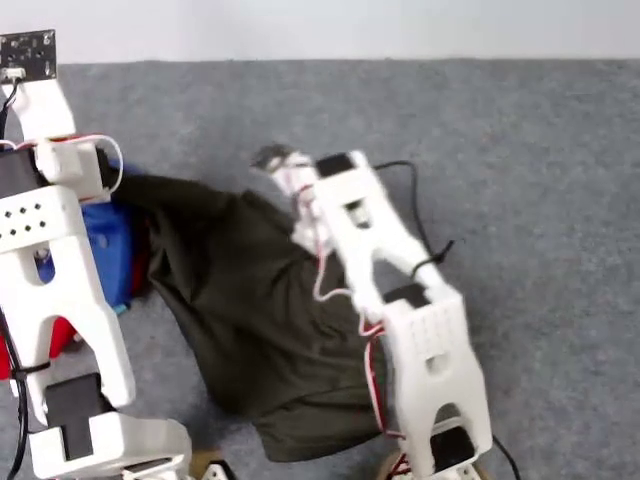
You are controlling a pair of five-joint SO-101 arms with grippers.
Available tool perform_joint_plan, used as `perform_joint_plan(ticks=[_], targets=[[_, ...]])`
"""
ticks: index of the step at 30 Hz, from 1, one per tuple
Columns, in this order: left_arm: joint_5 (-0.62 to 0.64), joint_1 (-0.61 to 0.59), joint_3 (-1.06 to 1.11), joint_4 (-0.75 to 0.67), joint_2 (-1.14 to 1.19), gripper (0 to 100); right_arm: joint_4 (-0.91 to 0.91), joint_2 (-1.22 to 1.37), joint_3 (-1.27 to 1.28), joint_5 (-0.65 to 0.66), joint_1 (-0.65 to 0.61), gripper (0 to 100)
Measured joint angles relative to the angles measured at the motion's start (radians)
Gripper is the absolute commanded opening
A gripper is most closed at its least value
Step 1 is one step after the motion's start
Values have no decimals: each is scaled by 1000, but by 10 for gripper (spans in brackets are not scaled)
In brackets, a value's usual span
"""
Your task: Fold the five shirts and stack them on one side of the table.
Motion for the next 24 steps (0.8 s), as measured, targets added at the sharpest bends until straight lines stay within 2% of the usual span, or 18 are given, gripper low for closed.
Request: perform_joint_plan(ticks=[7, 10, 14, 18, 22, 24], targets=[[0, 3, 0, 0, 0, 12, 241, -71, -86, -3, 210, 9], [0, 48, 5, 3, 0, 12, 327, -147, -106, 0, 305, 9], [0, 199, 89, -9, 0, 12, 331, -261, -100, 5, 456, 9], [0, 356, 207, -100, 0, 12, 331, -387, -11, 5, 594, 9], [0, 385, 341, -209, 0, 12, 311, -420, 212, 3, 640, 9], [3, 390, 411, -261, 0, 12, 242, -420, 354, 3, 641, 10]])
